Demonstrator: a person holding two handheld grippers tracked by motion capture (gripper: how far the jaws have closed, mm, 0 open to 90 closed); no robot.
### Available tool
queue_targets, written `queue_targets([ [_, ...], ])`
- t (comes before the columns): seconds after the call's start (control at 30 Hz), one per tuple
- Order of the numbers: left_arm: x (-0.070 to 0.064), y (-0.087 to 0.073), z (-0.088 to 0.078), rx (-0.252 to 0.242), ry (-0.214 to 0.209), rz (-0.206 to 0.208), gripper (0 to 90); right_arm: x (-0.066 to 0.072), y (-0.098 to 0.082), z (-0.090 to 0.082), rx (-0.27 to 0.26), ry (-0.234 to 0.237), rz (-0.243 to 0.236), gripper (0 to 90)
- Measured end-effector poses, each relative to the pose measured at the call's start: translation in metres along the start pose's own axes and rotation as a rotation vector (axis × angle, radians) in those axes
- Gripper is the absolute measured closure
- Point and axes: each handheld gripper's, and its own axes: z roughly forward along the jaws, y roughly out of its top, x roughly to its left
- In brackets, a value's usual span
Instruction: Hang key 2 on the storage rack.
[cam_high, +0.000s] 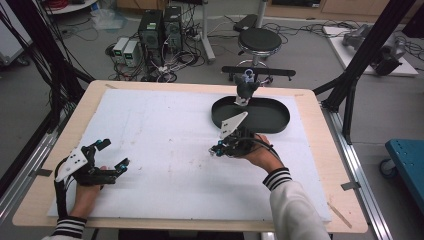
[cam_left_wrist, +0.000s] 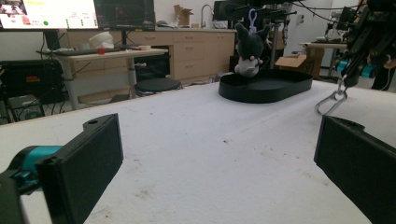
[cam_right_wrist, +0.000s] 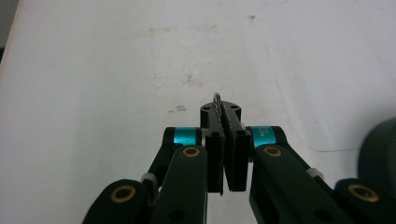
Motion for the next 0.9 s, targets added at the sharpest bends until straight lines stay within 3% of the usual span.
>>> queue_targets([
  [0.27,0.0,0.0,0.0,0.0,0.002,-0.006,1.7,-0.012,0.001,-0.04,-0.098,-0.086,0.05,88.9],
  [0.5,0.001,0.0,0.0,-0.001,0.001,-0.006,1.7,-0.028,0.005,-0.08,-0.24,-0.179,0.153,88.9],
  [0.6,0.001,0.0,0.0,-0.001,0.002,-0.008,1.7,-0.033,0.006,-0.094,-0.274,-0.21,0.166,88.9],
  [0.9,0.001,0.0,0.0,-0.001,0.002,-0.01,1.7,-0.052,0.009,-0.131,-0.298,-0.286,0.207,88.8],
])
